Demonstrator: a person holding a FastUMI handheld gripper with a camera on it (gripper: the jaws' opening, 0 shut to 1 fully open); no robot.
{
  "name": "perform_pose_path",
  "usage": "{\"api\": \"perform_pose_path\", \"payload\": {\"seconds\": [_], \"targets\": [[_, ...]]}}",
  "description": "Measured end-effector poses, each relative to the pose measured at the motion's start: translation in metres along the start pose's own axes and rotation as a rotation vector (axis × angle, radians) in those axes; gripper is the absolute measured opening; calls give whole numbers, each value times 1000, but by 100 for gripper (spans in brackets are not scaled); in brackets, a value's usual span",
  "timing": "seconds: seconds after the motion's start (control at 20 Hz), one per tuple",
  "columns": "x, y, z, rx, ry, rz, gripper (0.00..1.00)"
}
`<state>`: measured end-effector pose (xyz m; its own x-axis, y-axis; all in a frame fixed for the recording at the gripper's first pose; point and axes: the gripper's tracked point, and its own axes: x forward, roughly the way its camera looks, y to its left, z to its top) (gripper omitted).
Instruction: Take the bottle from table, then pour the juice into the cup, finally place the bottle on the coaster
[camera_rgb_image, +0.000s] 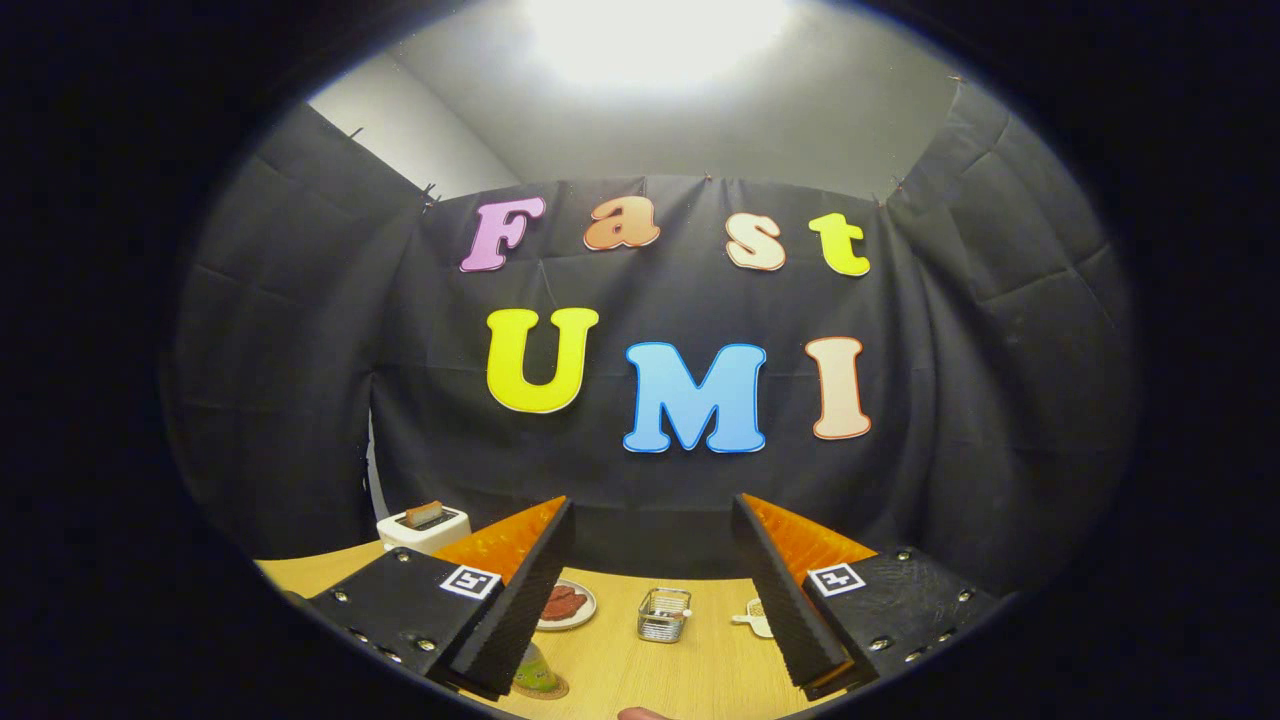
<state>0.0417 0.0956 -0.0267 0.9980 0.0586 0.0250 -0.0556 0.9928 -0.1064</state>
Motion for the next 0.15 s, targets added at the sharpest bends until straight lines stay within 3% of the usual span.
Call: {"api": "perform_pose_path", "payload": {"seconds": [0.15], "targets": [[-7, -10, -12, -26, 0, 1, 96]]}}
